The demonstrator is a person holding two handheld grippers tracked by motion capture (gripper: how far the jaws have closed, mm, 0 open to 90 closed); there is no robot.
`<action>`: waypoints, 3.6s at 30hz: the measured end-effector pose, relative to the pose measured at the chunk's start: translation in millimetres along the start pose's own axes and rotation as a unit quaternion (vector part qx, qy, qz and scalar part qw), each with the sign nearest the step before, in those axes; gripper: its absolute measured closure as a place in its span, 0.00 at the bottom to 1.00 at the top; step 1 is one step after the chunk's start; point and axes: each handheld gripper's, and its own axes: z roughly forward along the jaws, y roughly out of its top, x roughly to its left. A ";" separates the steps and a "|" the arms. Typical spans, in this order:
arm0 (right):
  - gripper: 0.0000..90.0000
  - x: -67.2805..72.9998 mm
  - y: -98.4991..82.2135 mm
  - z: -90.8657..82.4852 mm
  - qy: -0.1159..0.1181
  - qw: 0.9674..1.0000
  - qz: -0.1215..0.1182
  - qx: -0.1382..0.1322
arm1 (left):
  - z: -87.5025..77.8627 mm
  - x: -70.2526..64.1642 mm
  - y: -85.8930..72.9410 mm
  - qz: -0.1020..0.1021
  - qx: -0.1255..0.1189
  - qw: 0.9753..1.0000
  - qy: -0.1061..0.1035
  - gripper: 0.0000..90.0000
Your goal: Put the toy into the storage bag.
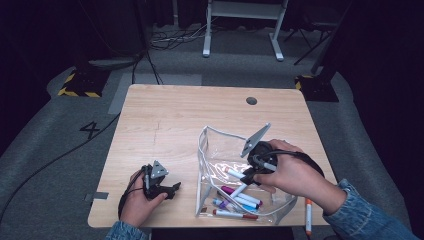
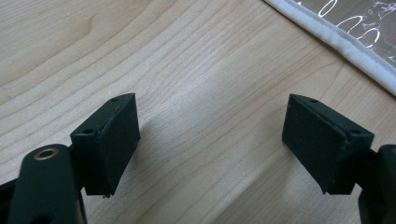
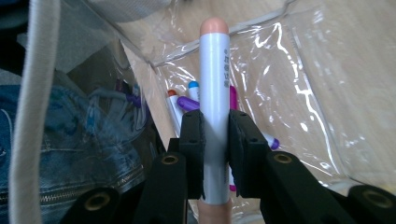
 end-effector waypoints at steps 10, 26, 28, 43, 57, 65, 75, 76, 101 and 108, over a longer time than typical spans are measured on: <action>0.85 3.7 7.7 46.5 0.028 0.998 -0.029 0.052 | 0.0 0.1 0.0 0.000 0.000 1.000 0.000 0.21; 0.85 4.6 8.6 91.2 0.031 0.990 -0.054 0.124 | 0.2 0.4 0.2 0.002 0.000 1.000 -0.002 0.21; 0.76 2.8 7.6 90.7 0.043 0.993 -0.044 0.101 | 0.2 0.2 0.1 0.001 0.000 1.000 -0.002 0.21; 0.65 -12.0 -3.1 1.0 -0.014 0.999 0.009 -0.043 | 0.0 0.9 0.5 0.007 0.002 1.000 0.000 0.21; 0.71 -60.3 -84.7 -86.9 -0.113 0.975 0.133 -0.134 | 1.0 -0.2 0.6 -0.003 0.000 1.000 -0.006 0.21; 0.71 -102.5 -154.0 -87.8 -0.150 0.950 0.238 -0.135 | 0.9 -0.2 0.7 -0.002 0.000 1.000 -0.005 0.21; 0.69 -143.1 -210.5 -14.9 -0.148 0.934 0.321 -0.051 | 1.0 -0.2 0.7 -0.002 0.000 1.000 -0.005 0.21; 0.68 -145.3 -212.3 -7.2 -0.146 0.933 0.326 -0.044 | 0.9 -0.2 0.7 -0.002 0.000 1.000 -0.005 0.21; 0.86 -178.4 -225.3 63.4 -0.143 0.909 0.391 0.006 | 0.9 -0.2 0.7 -0.002 0.000 1.000 -0.005 0.21; 0.86 -171.4 -220.7 32.0 -0.138 0.913 0.383 -0.020 | 0.9 -0.2 0.7 -0.002 0.001 1.000 -0.005 0.21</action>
